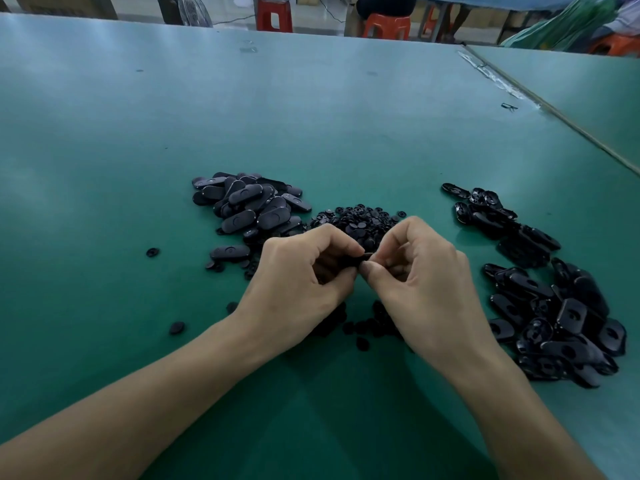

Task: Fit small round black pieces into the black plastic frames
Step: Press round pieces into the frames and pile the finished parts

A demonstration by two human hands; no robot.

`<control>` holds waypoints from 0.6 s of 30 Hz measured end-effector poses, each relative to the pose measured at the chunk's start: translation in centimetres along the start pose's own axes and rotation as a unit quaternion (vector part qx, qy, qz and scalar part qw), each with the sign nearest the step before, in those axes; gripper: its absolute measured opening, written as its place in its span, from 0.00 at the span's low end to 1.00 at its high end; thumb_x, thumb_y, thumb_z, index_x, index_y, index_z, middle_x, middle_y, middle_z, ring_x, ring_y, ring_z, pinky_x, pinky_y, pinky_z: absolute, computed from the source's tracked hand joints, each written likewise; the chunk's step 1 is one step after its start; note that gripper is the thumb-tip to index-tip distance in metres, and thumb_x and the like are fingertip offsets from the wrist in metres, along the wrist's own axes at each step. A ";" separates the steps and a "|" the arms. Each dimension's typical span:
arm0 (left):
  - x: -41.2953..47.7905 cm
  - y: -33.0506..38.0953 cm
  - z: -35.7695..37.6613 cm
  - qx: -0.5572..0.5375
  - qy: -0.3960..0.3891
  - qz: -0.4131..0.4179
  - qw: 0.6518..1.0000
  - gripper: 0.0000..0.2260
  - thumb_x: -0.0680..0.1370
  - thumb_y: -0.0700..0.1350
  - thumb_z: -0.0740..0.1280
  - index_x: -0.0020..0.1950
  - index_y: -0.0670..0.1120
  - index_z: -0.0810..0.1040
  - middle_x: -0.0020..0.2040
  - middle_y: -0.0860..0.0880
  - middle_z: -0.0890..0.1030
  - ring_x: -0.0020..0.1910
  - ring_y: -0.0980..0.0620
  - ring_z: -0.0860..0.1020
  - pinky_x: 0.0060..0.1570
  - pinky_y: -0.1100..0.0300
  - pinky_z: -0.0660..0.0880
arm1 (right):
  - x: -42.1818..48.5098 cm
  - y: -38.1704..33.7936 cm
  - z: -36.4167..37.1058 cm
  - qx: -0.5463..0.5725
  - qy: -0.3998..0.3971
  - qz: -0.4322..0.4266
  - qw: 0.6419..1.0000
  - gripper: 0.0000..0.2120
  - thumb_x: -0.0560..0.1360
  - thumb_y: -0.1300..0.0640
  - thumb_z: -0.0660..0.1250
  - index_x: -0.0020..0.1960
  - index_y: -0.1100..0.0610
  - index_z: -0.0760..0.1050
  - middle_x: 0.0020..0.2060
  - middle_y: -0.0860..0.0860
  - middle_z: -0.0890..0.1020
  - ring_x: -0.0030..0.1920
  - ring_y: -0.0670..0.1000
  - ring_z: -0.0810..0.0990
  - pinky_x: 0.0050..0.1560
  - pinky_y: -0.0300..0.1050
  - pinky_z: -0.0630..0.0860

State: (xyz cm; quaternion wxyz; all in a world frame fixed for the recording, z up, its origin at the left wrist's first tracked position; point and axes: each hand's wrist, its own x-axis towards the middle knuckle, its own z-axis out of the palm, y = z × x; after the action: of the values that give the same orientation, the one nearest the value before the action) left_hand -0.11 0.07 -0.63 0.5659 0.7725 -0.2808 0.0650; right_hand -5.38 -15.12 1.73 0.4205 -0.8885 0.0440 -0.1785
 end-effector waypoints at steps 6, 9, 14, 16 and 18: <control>0.0 -0.2 0.2 0.014 0.024 0.033 0.999 0.11 0.72 0.36 0.74 0.50 0.49 0.85 0.40 0.57 0.85 0.38 0.60 0.84 0.41 0.68 0.79 | 0.3 0.1 -0.5 0.035 -0.021 0.020 0.999 0.13 0.72 0.60 0.75 0.39 0.47 0.72 0.36 0.44 0.82 0.34 0.45 0.79 0.35 0.39 0.76; 0.0 -0.2 0.1 0.008 0.020 0.040 0.999 0.11 0.73 0.37 0.74 0.51 0.51 0.85 0.42 0.57 0.86 0.39 0.60 0.84 0.42 0.68 0.79 | 0.4 0.3 -0.8 0.056 -0.037 0.033 0.997 0.14 0.72 0.60 0.75 0.42 0.45 0.72 0.36 0.46 0.83 0.36 0.48 0.81 0.39 0.49 0.80; 0.1 0.0 0.1 -0.030 0.003 0.015 0.999 0.14 0.73 0.36 0.74 0.49 0.55 0.83 0.44 0.58 0.86 0.42 0.60 0.85 0.43 0.68 0.79 | 0.3 0.4 -0.7 0.050 -0.029 0.024 0.998 0.15 0.73 0.60 0.74 0.42 0.44 0.71 0.36 0.47 0.83 0.37 0.49 0.82 0.41 0.55 0.81; 0.1 0.1 0.1 -0.046 0.003 0.003 0.999 0.14 0.73 0.37 0.73 0.49 0.57 0.82 0.44 0.58 0.86 0.42 0.58 0.85 0.44 0.66 0.79 | 0.3 0.3 -0.6 0.046 -0.022 0.020 0.998 0.15 0.73 0.60 0.74 0.42 0.45 0.71 0.37 0.47 0.83 0.37 0.49 0.81 0.41 0.55 0.80; 0.2 0.1 0.1 -0.047 0.001 0.003 0.999 0.13 0.73 0.37 0.74 0.49 0.56 0.82 0.44 0.57 0.86 0.42 0.57 0.85 0.43 0.66 0.80 | 0.4 0.2 -0.5 0.040 -0.013 0.021 0.999 0.14 0.73 0.60 0.75 0.41 0.46 0.71 0.36 0.46 0.83 0.37 0.48 0.81 0.40 0.54 0.80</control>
State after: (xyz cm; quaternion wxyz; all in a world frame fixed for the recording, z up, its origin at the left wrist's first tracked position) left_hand -0.03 -0.07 -0.53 0.6016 0.7443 -0.2849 0.0544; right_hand -5.18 -15.71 1.98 0.4603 -0.8719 0.0497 -0.1597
